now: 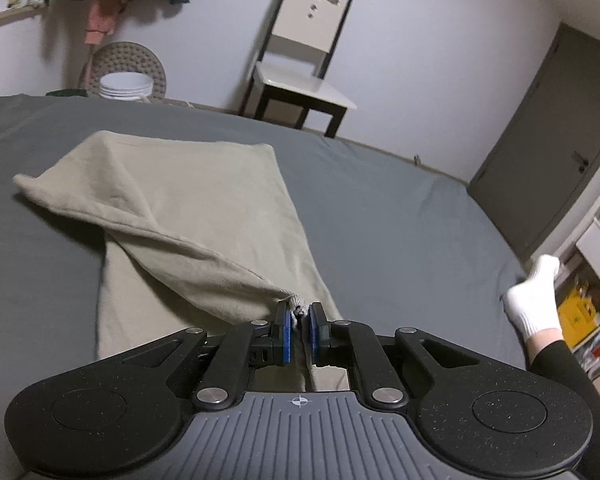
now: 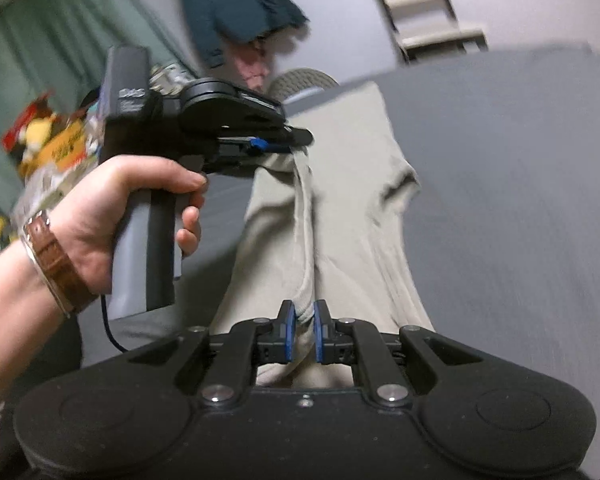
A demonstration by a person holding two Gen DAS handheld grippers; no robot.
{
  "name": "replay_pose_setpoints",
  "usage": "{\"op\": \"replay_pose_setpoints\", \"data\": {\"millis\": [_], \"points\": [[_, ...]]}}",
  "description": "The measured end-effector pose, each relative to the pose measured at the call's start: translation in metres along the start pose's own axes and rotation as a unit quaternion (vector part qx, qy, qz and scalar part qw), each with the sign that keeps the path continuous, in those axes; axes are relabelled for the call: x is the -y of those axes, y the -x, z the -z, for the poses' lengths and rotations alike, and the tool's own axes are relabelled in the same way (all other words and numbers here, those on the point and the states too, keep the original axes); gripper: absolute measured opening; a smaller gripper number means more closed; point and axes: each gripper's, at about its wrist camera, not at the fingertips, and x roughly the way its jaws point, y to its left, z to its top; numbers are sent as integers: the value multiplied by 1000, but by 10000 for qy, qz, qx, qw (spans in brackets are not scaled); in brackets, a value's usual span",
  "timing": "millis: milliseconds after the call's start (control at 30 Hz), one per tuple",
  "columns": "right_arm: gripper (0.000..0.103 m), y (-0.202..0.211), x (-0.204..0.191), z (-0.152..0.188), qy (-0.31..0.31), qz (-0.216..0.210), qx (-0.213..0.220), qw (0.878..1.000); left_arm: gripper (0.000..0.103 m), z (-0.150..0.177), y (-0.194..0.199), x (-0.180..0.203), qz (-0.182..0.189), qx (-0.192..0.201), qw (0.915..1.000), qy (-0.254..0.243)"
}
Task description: Fold clothes
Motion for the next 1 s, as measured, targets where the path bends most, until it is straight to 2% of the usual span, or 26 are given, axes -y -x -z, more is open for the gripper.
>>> {"op": "replay_pose_setpoints", "data": {"millis": [233,367,467,600,700,800,867,933,1000], "points": [[10,3,53,-7,-1223,-344,-100,9918,9,-7,-31,23,-92,-260,9994,-199],[12,2,63,-4,-1435,-172,-204,9893,9,-3,-44,28,-294,-470,9978,-356],[20,2,54,-2,-1018,128,-223,9945,9,2,-51,31,-397,-562,9968,-417],[47,13,27,0,-100,487,51,9988,9,5,-51,30,-412,-611,9967,-343],[47,15,13,2,343,559,169,9977,9,6,-51,31,-395,-598,9969,-319],[44,9,7,0,447,572,113,9973,9,6,-50,32,-387,-582,9970,-323],[36,6,11,0,314,618,39,9976,9,6,-49,33,-387,-570,9971,-330],[19,2,16,-1,131,639,-67,9978,9,5,-48,33,-384,-558,9972,-327],[7,0,26,-1,-189,577,-127,9981,9,4,-45,34,-380,-466,9977,-312]]}}
